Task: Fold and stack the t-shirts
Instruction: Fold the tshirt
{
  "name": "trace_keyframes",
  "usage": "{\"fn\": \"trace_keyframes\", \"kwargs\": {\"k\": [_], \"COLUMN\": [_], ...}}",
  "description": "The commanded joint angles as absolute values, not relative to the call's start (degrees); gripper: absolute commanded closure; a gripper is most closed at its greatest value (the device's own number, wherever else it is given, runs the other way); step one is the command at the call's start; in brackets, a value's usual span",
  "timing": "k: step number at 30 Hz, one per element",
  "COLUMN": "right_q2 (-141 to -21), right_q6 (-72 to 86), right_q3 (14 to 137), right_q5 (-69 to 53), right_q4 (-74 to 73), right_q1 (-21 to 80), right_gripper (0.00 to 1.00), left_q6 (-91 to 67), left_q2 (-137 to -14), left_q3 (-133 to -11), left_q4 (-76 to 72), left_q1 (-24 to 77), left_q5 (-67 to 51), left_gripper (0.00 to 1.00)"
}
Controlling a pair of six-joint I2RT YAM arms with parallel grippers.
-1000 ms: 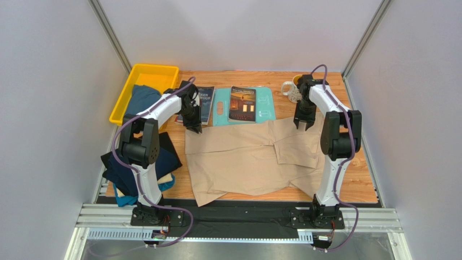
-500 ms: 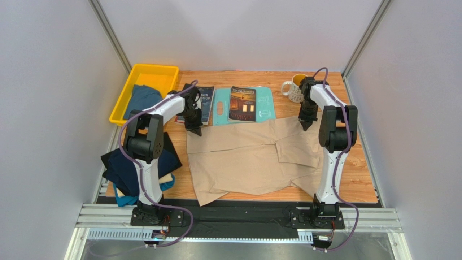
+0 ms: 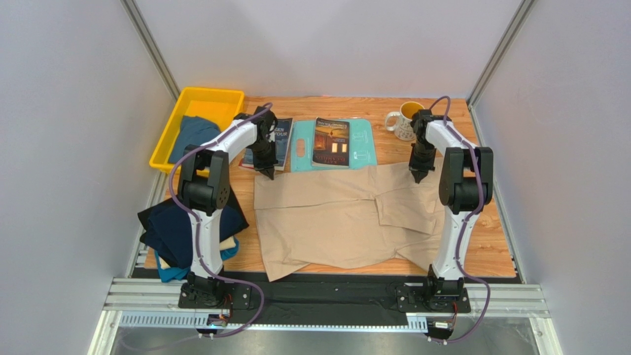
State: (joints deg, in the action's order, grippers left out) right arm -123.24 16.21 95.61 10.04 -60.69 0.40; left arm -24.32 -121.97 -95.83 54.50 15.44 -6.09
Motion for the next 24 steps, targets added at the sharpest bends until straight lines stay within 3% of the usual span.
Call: {"fn": "trace_keyframes", "kwargs": {"k": [1, 6, 11, 13, 15, 24], "right_q2": [-116.8, -112.5, -107.0, -106.4, -106.5, -114.3], "right_q6": [16.6, 16.1, 14.5, 13.6, 12.1, 10.5], "right_q3": [89.5, 87.5, 85.3, 85.7, 86.4, 94.5], "right_q5": [8.9, 7.0, 3.8, 3.8, 3.5, 0.8], "right_q4": [-56.6, -54.5, -49.9, -49.5, -48.8, -49.4], "right_q1": [0.5, 0.6, 1.2, 3.0, 4.2, 9.5], "right_gripper": [1.0, 1.0, 0.75, 0.7, 0.69, 0.7], "left_q6": [-25.8, -24.6, -23.5, -23.3, -23.2, -24.3], "left_q2": [-123.1, -123.4, -122.2, -121.2, -120.5, -118.1], "left_q3": [-97.4, -98.8, -99.4, -98.1, -97.2, -93.7], "left_q4": [58.0, 58.0, 58.8, 58.9, 58.8, 60.1], "left_q1": [15.4, 15.4, 15.4, 15.4, 15.4, 18.1], "left_q5": [-5.9, -5.2, -6.5, -7.2, -8.2, -8.4], "left_gripper": [1.0, 1.0, 1.0, 0.92, 0.87, 0.86]}}
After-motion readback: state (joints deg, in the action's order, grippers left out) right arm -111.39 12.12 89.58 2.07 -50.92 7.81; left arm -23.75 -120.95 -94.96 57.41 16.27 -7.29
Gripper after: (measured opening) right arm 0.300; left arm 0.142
